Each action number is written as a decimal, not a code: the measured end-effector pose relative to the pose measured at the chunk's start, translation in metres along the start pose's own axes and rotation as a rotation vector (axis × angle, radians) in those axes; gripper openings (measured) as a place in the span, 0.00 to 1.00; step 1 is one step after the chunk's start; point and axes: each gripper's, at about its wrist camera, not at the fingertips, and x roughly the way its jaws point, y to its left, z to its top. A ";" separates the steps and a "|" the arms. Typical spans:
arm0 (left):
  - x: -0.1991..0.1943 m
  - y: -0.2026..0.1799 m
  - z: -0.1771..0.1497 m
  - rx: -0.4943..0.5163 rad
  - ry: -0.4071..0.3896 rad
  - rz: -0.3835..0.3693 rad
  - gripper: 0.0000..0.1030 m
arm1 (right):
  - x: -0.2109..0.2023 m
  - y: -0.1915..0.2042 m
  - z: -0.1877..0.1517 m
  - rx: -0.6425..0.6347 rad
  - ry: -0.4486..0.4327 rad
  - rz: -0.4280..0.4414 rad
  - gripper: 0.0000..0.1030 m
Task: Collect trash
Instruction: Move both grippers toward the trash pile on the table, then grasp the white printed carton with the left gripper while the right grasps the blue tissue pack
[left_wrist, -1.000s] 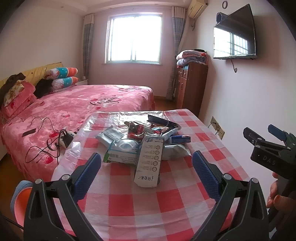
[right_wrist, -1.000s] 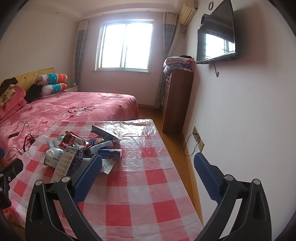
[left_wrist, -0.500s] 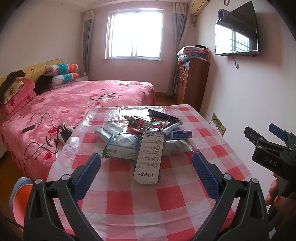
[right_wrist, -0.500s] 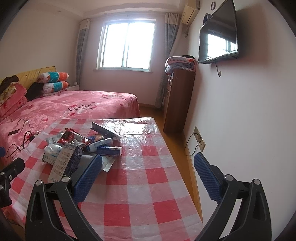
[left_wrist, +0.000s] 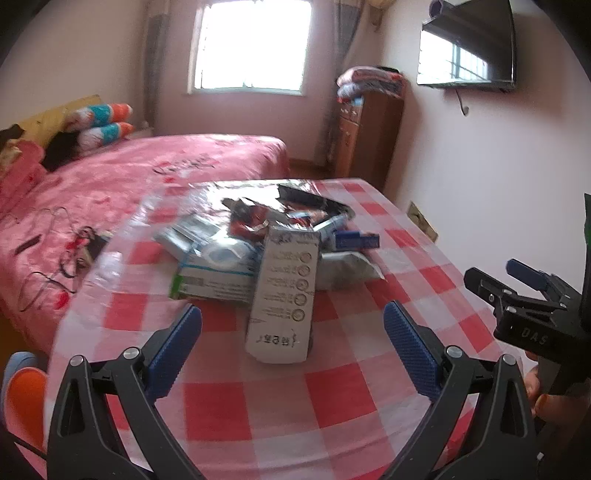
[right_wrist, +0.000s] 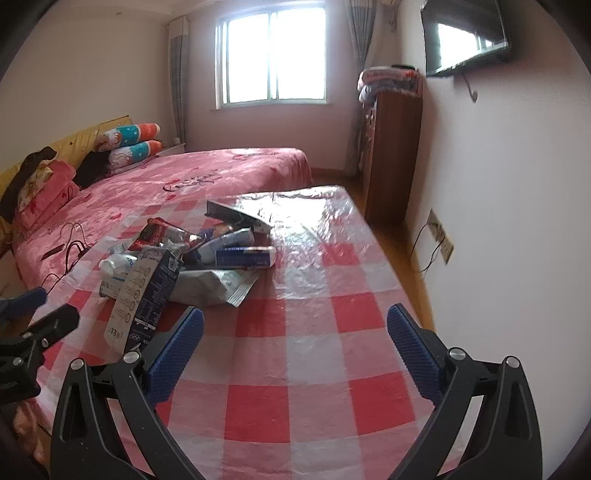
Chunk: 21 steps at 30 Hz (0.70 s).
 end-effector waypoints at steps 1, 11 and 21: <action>0.007 0.000 -0.001 0.005 0.017 0.005 0.96 | 0.004 -0.001 -0.001 0.006 0.008 0.005 0.95; 0.058 0.005 0.003 0.030 0.096 0.048 0.96 | 0.054 -0.022 0.001 0.154 0.139 0.203 0.95; 0.089 0.010 0.013 -0.001 0.145 0.060 0.90 | 0.080 -0.014 0.026 0.161 0.145 0.333 0.93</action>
